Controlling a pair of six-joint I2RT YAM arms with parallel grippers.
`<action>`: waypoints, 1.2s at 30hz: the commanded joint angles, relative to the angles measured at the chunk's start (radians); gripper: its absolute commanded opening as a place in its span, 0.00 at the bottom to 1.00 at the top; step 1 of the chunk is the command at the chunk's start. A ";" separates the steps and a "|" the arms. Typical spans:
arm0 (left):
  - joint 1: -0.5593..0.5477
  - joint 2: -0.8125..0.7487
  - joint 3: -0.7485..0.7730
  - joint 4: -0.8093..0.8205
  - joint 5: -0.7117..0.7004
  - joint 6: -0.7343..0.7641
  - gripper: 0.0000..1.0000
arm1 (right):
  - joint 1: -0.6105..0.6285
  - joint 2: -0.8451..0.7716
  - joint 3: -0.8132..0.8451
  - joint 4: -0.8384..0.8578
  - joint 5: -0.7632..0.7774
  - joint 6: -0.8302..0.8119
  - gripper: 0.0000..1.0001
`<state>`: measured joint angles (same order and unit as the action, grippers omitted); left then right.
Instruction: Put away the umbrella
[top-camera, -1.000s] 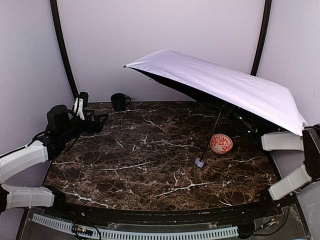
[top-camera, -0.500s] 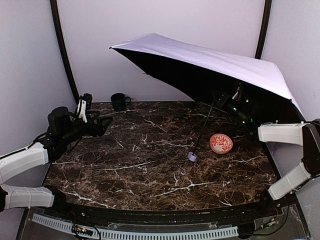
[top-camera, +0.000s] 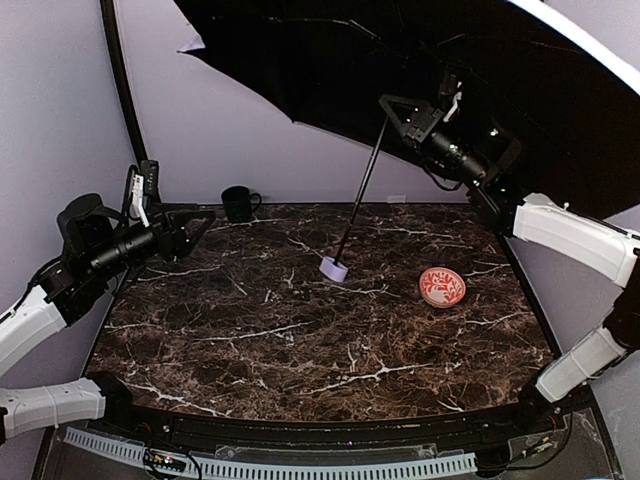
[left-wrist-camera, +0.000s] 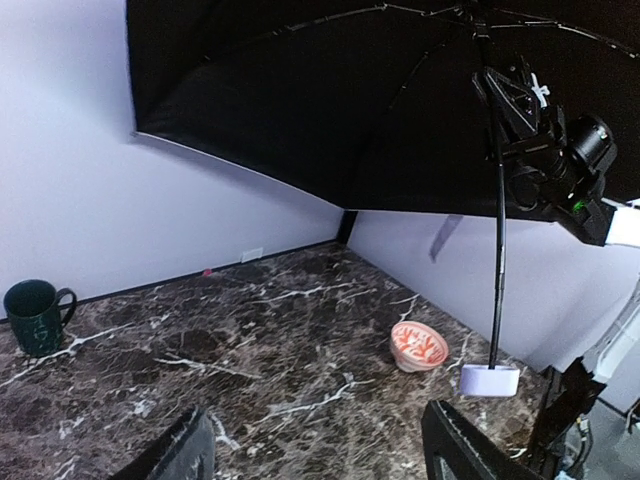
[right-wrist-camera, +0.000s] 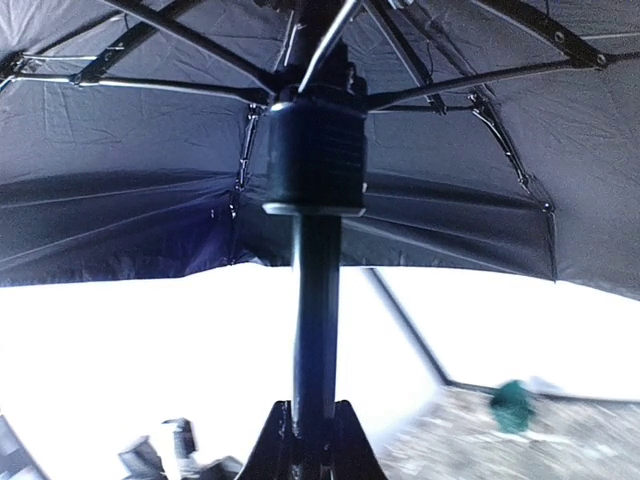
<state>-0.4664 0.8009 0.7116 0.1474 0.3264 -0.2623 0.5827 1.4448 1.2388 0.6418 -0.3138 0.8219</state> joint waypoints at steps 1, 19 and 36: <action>-0.045 -0.015 0.079 -0.051 0.067 -0.096 0.73 | 0.098 0.041 0.151 0.020 -0.067 0.004 0.00; -0.143 -0.123 -0.010 0.093 0.210 -0.129 0.77 | 0.314 0.508 0.618 0.223 -0.438 0.140 0.00; -0.144 -0.066 -0.058 0.164 0.119 -0.215 0.75 | 0.363 0.417 0.541 -0.042 -0.130 -0.055 0.00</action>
<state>-0.6052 0.7395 0.6537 0.2642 0.4686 -0.4515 0.9211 1.9961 1.8072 0.7200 -0.6521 0.9283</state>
